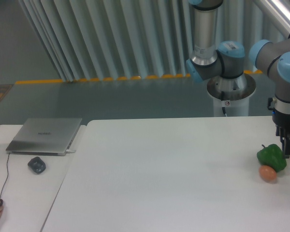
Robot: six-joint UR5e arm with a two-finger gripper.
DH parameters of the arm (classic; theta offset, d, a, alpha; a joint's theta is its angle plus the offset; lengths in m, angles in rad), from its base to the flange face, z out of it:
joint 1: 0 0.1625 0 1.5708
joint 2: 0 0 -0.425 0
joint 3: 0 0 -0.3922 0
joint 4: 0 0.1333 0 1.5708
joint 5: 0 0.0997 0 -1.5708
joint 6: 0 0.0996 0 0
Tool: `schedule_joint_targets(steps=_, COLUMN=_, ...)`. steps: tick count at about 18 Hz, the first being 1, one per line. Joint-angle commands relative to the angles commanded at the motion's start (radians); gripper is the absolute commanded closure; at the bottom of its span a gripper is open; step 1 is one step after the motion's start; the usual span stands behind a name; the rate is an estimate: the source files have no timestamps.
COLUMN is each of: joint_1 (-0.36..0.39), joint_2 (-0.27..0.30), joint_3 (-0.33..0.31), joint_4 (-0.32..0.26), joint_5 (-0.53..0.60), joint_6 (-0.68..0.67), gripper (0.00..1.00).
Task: Place the red pepper on the table
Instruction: 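Raise the gripper up and away from the green pepper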
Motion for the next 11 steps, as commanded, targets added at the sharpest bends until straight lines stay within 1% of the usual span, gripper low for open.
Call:
schedule_joint_targets(steps=3, joint_1=0.0, joint_2=0.0, joint_3=0.015, joint_4=-0.003, joint_5=0.0, joint_6=0.0, gripper=0.0)
schedule_joint_targets(steps=8, joint_1=0.0, joint_2=-0.003, joint_3=0.012, joint_4=-0.003, joint_5=-0.003, joint_6=-0.002, gripper=0.0)
schedule_joint_targets(steps=11, joint_1=0.018, joint_2=-0.006, joint_3=0.002, joint_4=0.003, joint_5=-0.058, joint_6=-0.015, gripper=0.0)
